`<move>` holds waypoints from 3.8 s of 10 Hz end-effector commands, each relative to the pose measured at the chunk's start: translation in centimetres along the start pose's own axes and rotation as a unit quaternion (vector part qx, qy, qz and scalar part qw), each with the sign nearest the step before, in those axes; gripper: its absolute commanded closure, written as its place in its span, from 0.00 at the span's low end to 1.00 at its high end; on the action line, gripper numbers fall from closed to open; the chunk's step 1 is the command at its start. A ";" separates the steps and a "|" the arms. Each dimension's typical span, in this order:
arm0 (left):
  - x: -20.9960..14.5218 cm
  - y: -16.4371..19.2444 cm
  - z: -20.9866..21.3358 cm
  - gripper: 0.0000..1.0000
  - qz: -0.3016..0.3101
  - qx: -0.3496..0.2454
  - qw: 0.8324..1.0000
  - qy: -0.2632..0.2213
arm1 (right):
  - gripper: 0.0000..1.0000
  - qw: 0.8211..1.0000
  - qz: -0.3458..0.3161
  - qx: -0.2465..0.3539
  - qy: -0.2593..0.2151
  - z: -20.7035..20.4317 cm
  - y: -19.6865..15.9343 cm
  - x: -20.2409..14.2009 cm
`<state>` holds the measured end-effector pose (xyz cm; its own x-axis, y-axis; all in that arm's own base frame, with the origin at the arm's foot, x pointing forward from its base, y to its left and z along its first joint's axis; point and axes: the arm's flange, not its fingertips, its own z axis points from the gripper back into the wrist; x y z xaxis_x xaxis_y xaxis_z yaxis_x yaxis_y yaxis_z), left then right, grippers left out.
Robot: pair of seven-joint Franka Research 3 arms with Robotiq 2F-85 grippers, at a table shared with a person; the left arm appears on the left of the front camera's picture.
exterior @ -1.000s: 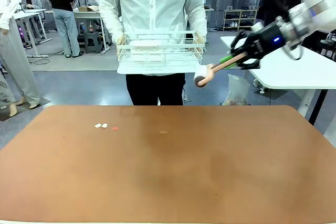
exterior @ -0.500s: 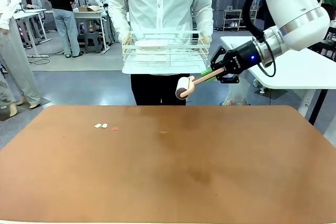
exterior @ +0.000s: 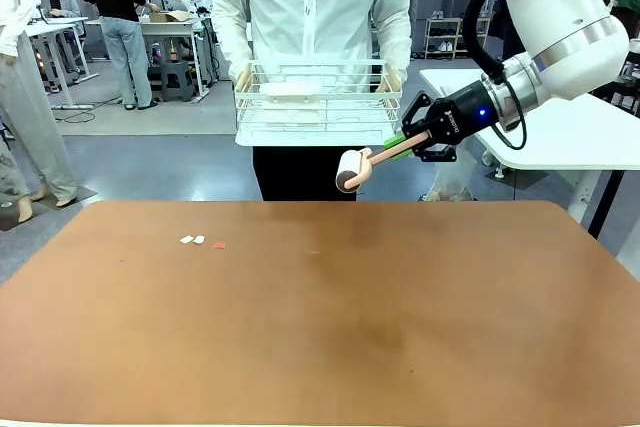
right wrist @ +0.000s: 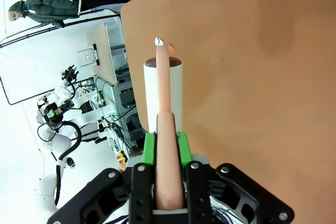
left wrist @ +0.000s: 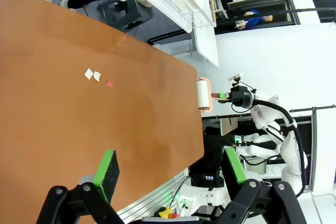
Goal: Clean the table.
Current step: Clean the table with the Lint Roller when the human lifts the Dish drying rack.
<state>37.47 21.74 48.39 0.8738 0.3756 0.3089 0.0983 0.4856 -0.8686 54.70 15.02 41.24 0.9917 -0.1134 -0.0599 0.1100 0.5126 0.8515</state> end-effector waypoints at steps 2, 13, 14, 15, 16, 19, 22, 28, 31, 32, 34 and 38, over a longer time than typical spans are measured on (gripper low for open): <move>-0.1 0.0 0.3 0.00 -0.003 -0.008 1.000 -0.001 | 0.79 0.999 0.018 -0.021 0.017 -3.4 -0.2 1.6; -0.1 0.0 0.3 0.00 -0.003 -0.008 1.000 -0.001 | 0.79 0.994 0.081 -0.040 0.056 -25.3 3.0 7.1; -0.1 0.0 0.3 0.00 -0.003 -0.008 1.000 -0.001 | 0.79 0.994 0.079 -0.043 0.055 -25.9 2.9 7.1; -0.1 0.0 0.3 0.00 -0.003 -0.008 1.000 -0.001 | 0.79 0.995 0.071 -0.042 0.049 -26.2 2.6 7.2; -0.1 0.0 0.3 0.00 -0.003 -0.008 1.000 -0.001 | 0.79 0.996 0.061 -0.043 0.045 -26.5 2.0 7.3; -0.1 0.0 0.3 0.00 -0.003 -0.008 1.000 -0.001 | 0.79 0.997 0.045 -0.042 0.051 -27.4 0.1 6.8; -0.1 0.0 0.3 0.00 -0.003 -0.008 1.000 -0.001 | 0.79 0.997 0.032 -0.047 0.061 -28.7 -1.5 6.5; -0.1 0.0 0.3 0.00 -0.003 -0.008 1.000 -0.001 | 0.79 0.993 0.057 -0.070 0.079 -31.1 -0.6 5.4; -0.1 0.0 0.3 0.00 -0.003 -0.008 1.000 -0.001 | 0.79 0.990 0.061 -0.086 0.091 -34.8 1.8 4.9; -0.1 0.0 0.3 0.00 -0.003 -0.008 1.000 -0.001 | 0.79 0.990 0.060 -0.090 0.094 -36.4 2.6 4.8; -0.1 0.0 0.3 0.00 -0.003 -0.008 1.000 -0.001 | 0.79 0.989 0.057 -0.080 0.108 -39.7 4.5 3.9; -0.1 0.0 0.3 0.00 -0.003 -0.008 1.000 -0.001 | 0.79 0.989 0.035 -0.054 0.134 -44.2 7.6 2.4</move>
<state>37.48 21.73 48.38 0.8740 0.3754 0.3087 0.0979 0.4861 -0.8684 59.89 54.11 24.76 0.9869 0.1293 -0.0965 0.0041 0.5775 0.8164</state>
